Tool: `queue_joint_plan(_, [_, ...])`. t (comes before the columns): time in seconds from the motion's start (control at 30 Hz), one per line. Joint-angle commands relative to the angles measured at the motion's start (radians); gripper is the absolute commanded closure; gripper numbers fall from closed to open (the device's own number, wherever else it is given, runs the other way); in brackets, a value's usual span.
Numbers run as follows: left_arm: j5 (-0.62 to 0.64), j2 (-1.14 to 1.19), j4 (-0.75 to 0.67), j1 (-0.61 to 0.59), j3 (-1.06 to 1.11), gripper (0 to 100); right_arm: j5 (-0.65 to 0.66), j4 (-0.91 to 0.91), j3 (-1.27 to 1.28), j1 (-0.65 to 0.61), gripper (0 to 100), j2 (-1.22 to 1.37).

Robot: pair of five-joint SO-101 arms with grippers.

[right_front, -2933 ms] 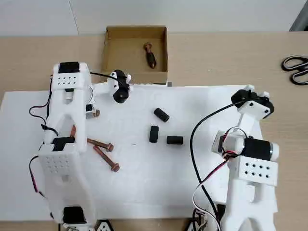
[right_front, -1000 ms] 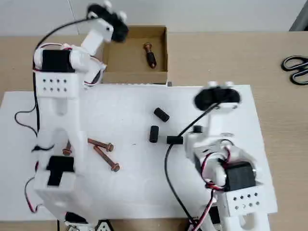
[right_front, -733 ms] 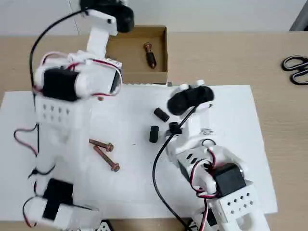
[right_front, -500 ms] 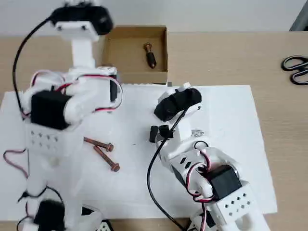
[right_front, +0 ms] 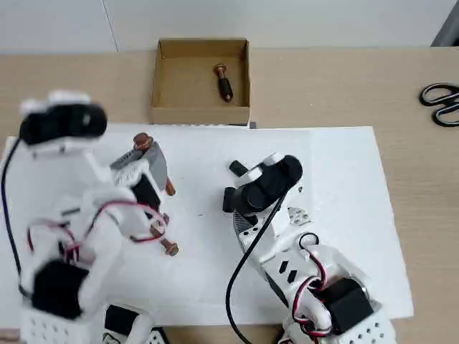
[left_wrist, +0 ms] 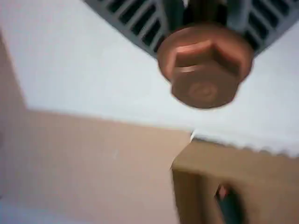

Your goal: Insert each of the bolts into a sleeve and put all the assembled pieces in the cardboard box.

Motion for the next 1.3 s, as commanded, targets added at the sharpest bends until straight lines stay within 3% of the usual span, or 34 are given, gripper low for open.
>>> queue_joint_plan(0.0, [0.034, -0.221, -0.209, 0.003, 0.239, 99, 0.011, -0.096, 0.063, -0.008, 99.6, -0.051])
queue_joint_plan(0.17, [0.097, -0.425, -0.341, 0.011, 0.444, 99, 0.012, -0.211, 0.178, -0.054, 99.6, -0.12])
queue_joint_plan(0.37, [0.117, -0.545, -0.359, 0.012, 0.549, 99, 0.014, -0.335, 0.302, -0.159, 99.6, -0.2])
queue_joint_plan(0.63, [0.117, -0.594, -0.354, 0.147, 0.567, 99, 0.058, -0.453, 0.37, -0.165, 99.6, -0.22])
queue_joint_plan(1.27, [0.114, -0.592, -0.293, 0.181, 0.567, 99, 0.1, -0.467, 0.319, -0.214, 99.6, -0.222])
